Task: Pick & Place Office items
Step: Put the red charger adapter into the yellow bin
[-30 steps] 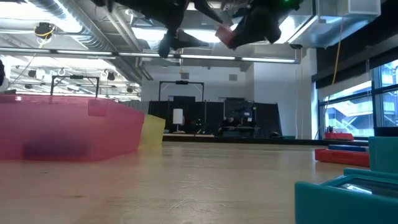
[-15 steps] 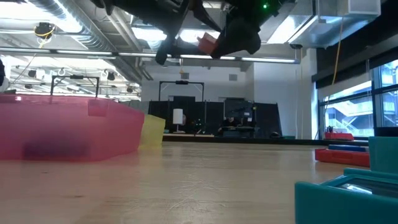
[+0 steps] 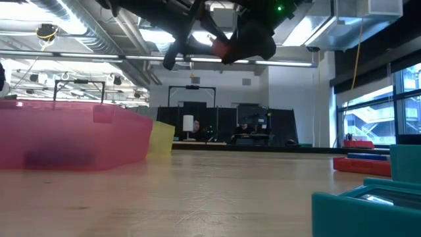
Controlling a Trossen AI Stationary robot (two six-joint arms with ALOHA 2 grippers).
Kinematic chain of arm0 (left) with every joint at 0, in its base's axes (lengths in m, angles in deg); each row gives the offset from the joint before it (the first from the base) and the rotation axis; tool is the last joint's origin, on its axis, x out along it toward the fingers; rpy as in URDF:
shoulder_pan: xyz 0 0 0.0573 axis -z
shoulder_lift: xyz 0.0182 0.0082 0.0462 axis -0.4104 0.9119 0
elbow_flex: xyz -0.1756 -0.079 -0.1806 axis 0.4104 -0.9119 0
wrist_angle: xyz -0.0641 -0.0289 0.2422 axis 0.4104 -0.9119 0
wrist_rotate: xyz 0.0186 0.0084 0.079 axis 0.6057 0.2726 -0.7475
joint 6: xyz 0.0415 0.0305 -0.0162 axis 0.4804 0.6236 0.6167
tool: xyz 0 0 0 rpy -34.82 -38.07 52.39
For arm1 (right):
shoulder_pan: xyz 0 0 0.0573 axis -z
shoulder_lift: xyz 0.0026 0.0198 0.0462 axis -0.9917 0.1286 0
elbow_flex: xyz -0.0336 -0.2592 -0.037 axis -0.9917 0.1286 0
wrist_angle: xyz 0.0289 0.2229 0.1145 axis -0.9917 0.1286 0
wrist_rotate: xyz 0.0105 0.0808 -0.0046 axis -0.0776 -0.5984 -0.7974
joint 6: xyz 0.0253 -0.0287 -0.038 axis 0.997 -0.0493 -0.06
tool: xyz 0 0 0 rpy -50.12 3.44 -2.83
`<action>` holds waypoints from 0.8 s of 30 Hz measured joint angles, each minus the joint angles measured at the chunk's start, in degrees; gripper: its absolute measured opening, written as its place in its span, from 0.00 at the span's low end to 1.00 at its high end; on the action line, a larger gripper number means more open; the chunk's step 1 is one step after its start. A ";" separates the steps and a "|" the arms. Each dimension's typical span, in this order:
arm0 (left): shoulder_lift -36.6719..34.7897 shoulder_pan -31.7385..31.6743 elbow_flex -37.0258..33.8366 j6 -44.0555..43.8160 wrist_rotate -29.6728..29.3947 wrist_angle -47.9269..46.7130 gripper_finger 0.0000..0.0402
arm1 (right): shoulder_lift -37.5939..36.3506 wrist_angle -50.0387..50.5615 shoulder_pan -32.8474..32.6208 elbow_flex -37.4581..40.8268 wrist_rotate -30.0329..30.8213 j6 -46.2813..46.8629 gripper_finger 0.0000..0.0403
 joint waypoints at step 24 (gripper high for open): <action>-5.43 -3.10 0.07 4.56 -1.37 -9.18 0.31 | -1.01 13.14 2.88 0.04 3.04 8.72 0.61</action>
